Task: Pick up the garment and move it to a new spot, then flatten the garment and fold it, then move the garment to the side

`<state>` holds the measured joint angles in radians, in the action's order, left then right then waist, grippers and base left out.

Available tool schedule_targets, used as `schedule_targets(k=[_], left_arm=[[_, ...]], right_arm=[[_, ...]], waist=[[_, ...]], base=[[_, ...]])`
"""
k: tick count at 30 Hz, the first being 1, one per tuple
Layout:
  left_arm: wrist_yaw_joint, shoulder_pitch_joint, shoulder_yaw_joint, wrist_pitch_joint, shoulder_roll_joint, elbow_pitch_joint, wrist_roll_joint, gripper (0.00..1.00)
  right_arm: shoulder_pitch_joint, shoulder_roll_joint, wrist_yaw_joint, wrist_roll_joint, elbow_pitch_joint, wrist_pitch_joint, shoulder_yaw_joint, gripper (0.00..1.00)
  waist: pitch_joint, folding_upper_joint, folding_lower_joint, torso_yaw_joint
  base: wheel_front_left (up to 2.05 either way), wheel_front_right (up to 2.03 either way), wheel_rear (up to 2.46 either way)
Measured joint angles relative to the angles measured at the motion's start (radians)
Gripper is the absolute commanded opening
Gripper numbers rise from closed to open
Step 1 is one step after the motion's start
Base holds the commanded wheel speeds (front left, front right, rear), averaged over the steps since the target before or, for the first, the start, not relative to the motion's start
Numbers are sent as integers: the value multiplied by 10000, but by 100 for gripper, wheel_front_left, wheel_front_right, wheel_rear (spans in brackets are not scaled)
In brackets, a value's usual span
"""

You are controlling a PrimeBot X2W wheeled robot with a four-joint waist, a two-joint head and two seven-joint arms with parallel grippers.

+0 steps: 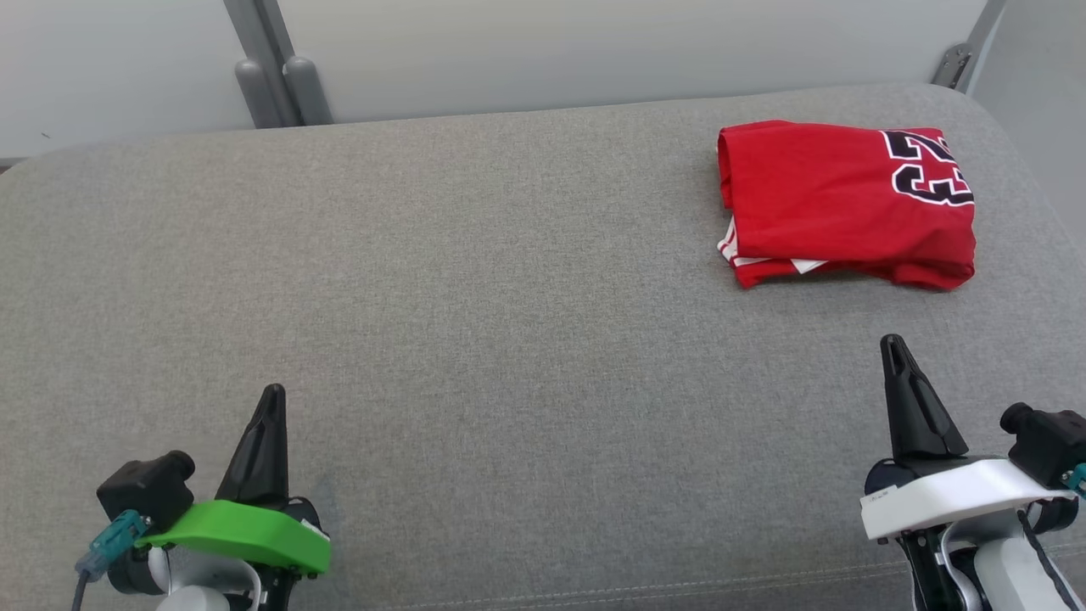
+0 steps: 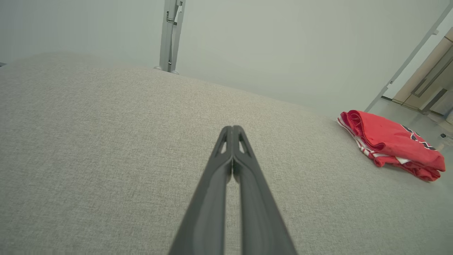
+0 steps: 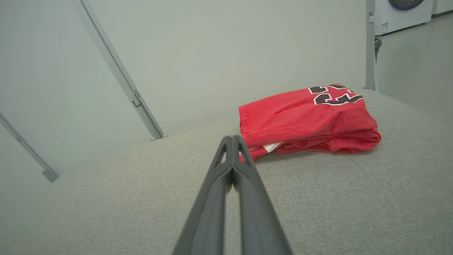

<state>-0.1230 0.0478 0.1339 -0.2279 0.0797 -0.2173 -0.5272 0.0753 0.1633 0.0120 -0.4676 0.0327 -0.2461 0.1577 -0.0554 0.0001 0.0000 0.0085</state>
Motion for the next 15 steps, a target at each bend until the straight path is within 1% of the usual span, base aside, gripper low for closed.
schedule_targets(k=[5, 15], left_arm=[[0, 0, -65, 174, -12, -4, -805, 0], [0, 0, -295, 510, -52, -10, -1768, 0]], right_arm=[[-1, -63, 88, -853, 15, 182, -134, 0], [-15, -169, 138, -2048, 184, 493, -389, 0]], waist=[[25, 0, 0, -1], [76, 0, 0, -5]], base=[[0, 0, 0], [0, 0, 0]])
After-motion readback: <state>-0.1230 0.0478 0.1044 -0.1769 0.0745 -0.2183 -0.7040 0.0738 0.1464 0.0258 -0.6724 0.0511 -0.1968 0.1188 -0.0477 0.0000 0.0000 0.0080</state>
